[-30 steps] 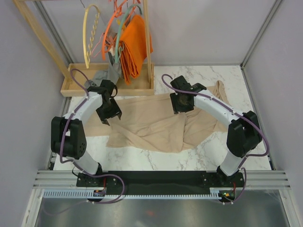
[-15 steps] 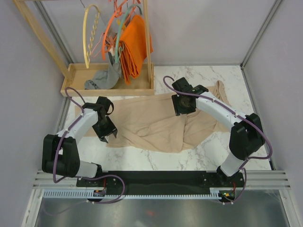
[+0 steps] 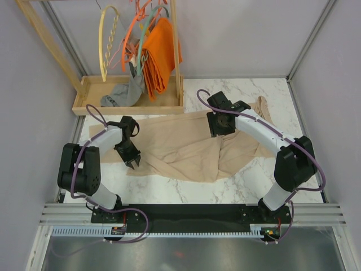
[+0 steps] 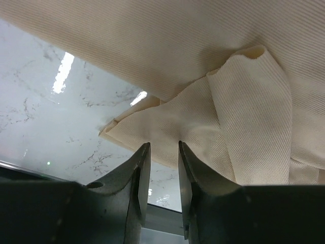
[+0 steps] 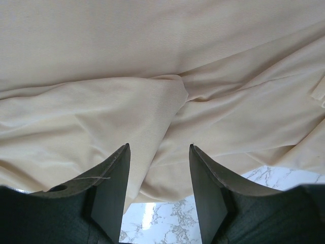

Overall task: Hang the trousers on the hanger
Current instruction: Flatten out the trousers at the center of the board.

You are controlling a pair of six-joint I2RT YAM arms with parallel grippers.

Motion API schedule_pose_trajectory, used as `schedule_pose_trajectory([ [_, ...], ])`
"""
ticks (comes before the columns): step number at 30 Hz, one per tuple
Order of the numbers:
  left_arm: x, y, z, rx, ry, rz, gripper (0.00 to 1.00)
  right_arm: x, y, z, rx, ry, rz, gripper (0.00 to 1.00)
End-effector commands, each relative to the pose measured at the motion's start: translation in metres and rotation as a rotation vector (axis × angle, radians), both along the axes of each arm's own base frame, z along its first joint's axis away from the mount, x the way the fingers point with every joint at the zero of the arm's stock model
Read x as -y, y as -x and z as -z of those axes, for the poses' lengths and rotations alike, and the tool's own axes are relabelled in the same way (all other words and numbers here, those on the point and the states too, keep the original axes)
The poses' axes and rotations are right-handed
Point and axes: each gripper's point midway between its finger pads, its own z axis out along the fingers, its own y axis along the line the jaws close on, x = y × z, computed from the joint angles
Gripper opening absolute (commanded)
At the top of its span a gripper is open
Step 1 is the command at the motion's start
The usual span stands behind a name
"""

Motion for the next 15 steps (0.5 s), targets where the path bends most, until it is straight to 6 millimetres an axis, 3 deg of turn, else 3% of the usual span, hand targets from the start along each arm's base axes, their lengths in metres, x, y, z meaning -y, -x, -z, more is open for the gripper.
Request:
schedule_pose_trajectory([
  [1, 0.0, -0.012, 0.005, 0.034, -0.005, -0.035, 0.35, 0.01, 0.002, -0.012, 0.03, 0.007, 0.014, 0.58],
  [10, -0.001, -0.011, 0.018, 0.005, -0.013, -0.019, 0.21, 0.007, -0.001, -0.012, 0.028, 0.002, 0.019, 0.58],
  [15, -0.002, -0.011, 0.015, 0.017, -0.013, -0.007, 0.04, 0.01, -0.002, -0.012, 0.024, 0.014, 0.033, 0.58],
])
